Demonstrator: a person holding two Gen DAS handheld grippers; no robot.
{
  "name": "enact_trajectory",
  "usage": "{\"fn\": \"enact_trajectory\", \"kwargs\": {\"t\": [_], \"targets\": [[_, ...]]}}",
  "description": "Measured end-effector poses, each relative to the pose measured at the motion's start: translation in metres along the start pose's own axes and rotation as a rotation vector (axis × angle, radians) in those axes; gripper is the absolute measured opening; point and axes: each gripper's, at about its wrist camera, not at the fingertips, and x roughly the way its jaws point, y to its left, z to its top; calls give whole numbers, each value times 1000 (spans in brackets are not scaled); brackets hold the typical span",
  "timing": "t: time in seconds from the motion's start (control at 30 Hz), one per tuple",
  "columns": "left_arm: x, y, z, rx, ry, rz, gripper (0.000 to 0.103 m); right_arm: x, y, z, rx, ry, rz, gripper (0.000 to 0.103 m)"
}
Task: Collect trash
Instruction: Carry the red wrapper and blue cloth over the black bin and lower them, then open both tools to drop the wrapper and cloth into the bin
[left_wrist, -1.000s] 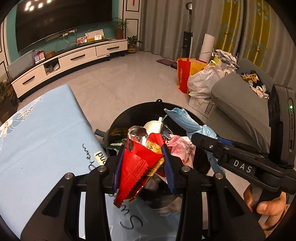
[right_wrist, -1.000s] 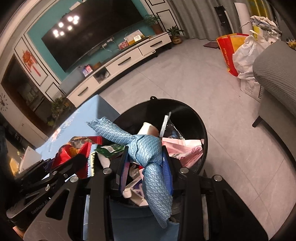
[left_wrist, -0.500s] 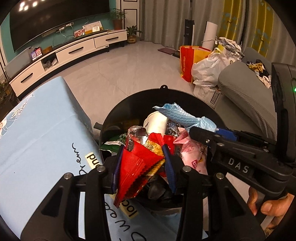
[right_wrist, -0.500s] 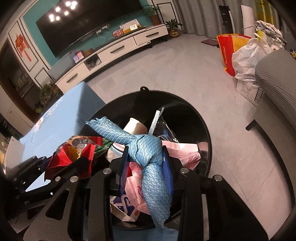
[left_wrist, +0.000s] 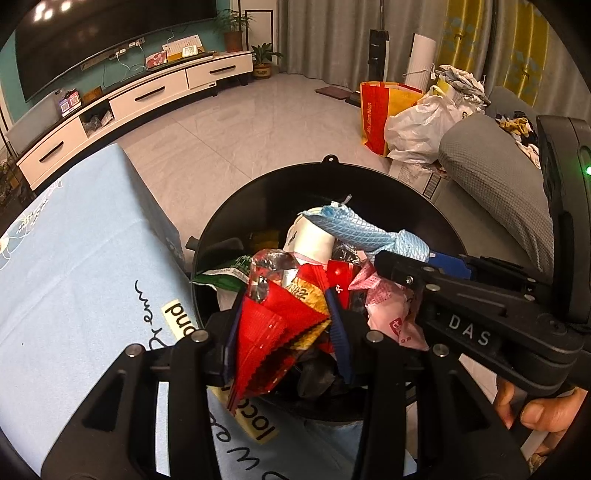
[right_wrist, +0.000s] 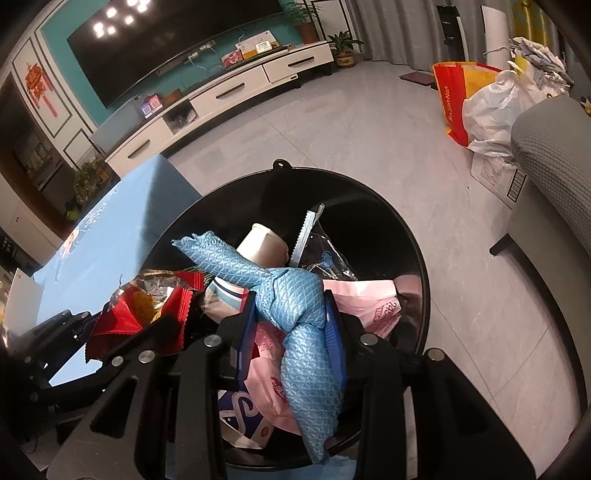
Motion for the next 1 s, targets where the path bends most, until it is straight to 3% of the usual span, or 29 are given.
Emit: {"fn": "enact_trajectory", "kwargs": {"t": [1.0], "targets": [[6, 7, -4, -10, 17, 19, 53, 3, -2, -2, 5, 5, -1, 44]]}}
